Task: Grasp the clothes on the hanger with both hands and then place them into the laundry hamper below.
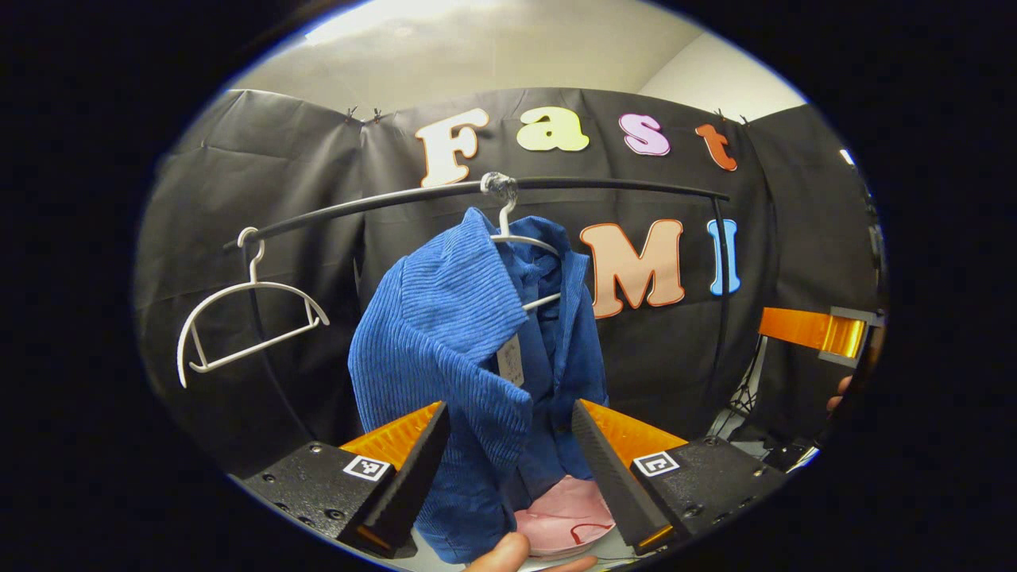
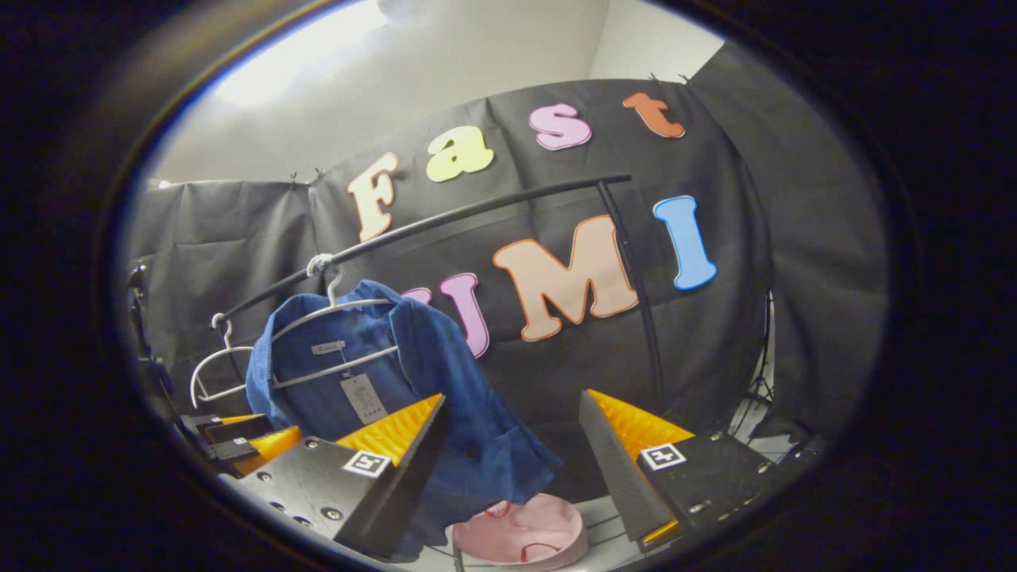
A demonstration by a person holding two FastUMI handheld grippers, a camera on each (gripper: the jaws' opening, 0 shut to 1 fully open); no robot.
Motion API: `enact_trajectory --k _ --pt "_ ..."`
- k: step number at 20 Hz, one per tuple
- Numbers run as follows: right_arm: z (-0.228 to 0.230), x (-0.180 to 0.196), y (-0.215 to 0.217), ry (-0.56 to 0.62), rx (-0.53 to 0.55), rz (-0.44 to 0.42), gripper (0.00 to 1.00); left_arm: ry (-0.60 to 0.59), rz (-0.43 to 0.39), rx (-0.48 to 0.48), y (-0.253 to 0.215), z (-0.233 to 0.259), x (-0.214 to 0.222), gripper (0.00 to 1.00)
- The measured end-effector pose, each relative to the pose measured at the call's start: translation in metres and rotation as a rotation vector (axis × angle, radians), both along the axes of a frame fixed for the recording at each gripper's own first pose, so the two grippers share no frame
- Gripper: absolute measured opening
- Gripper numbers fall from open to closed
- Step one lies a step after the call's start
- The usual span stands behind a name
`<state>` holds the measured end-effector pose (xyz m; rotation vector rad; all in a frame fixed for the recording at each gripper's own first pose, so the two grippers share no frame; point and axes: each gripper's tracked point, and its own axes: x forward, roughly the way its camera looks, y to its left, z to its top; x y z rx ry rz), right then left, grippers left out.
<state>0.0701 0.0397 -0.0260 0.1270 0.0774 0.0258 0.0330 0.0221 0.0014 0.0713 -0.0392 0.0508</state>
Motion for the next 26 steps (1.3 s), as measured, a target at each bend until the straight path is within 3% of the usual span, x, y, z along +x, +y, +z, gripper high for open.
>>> enact_trajectory --k 3,8,14,18,20,23,24,25,26 --pt "-0.020 0.013 0.021 0.059 -0.021 0.034 0.98 0.019 0.038 -0.014 0.012 -0.015 0.003 0.95" --pt "-0.047 0.047 0.062 0.131 -0.070 0.112 0.98 -0.017 0.161 0.044 0.036 -0.020 0.036 0.95" --pt "-0.051 0.107 0.116 0.138 -0.078 0.201 0.99 -0.021 0.235 -0.028 0.069 -0.020 0.056 0.85" --pt "-0.051 0.146 0.133 0.135 -0.097 0.222 0.98 -0.030 0.233 -0.034 0.081 -0.015 0.070 0.80" --pt "-0.057 0.166 0.138 0.149 -0.095 0.222 0.95 -0.012 0.220 -0.037 0.083 -0.016 0.077 0.64" --pt "-0.063 0.191 0.148 0.154 -0.106 0.227 0.98 0.008 0.182 -0.056 0.083 -0.020 0.084 0.39" --pt "-0.065 0.196 0.152 0.152 -0.108 0.230 0.98 0.008 0.177 -0.060 0.084 -0.019 0.084 0.36" --pt "-0.066 0.205 0.156 0.153 -0.107 0.234 0.92 0.005 0.162 -0.061 0.083 -0.018 0.083 0.34" --pt "-0.070 0.214 0.157 0.156 -0.106 0.230 0.98 -0.002 0.170 -0.054 0.088 -0.018 0.082 0.27"
